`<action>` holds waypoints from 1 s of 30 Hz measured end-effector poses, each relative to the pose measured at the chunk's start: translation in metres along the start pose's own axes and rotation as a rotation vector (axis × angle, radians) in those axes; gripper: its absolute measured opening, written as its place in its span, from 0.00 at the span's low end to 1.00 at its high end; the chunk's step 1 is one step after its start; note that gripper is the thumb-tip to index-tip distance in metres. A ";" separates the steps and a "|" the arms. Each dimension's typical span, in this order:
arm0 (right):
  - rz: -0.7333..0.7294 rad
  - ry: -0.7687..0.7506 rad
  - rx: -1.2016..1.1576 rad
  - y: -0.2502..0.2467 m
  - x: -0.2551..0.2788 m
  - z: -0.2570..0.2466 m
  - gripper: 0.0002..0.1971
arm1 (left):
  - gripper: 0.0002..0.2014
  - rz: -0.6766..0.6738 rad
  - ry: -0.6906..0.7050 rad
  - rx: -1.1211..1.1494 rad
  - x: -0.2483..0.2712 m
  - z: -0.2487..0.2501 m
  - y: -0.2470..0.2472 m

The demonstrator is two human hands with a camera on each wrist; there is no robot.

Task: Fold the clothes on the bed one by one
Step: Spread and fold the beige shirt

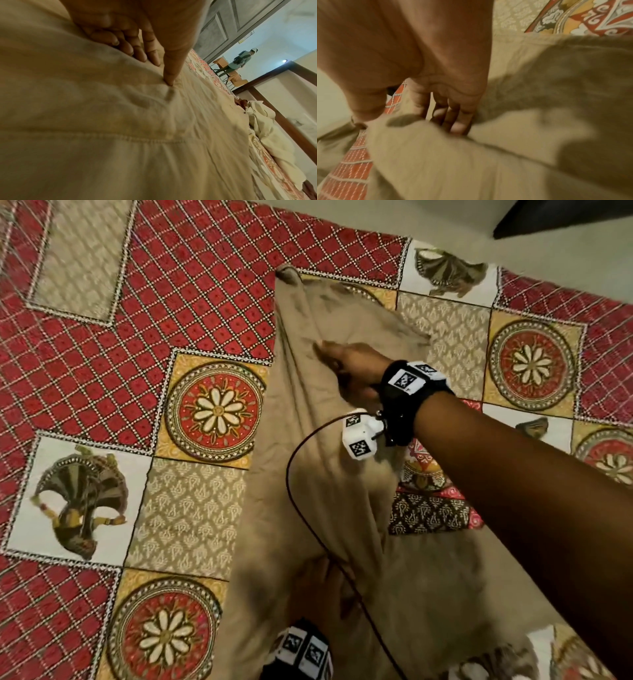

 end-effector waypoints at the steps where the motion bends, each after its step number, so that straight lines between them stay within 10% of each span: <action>1: 0.081 -0.031 -0.049 -0.015 0.001 -0.001 0.16 | 0.24 0.037 0.029 -0.002 -0.003 -0.005 0.005; 5: 0.485 -0.225 0.526 -0.109 0.026 0.007 0.15 | 0.23 0.197 0.137 -0.006 -0.006 -0.002 0.007; 9: 0.444 -0.252 0.943 -0.140 0.045 0.026 0.30 | 0.19 0.273 0.109 -0.022 -0.002 0.009 0.003; 17: 0.630 -0.317 0.700 -0.164 0.026 0.021 0.09 | 0.20 0.354 -0.075 -0.023 0.001 0.033 -0.004; 23: 0.560 -0.255 0.561 -0.180 0.020 0.005 0.09 | 0.09 0.355 0.126 0.151 0.015 0.009 -0.005; 30: 0.425 -0.398 0.686 -0.117 0.042 -0.017 0.07 | 0.14 0.725 0.161 -0.105 0.007 -0.011 -0.139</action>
Point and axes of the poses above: each hand's wrist, its own x-axis away from the middle knuckle, its own y-axis out of the palm, z = x × y, the point moved 6 cm from there along -x, towards the middle knuckle, and after that the axes turned 4 degrees about -y, right-handed, at the moved point
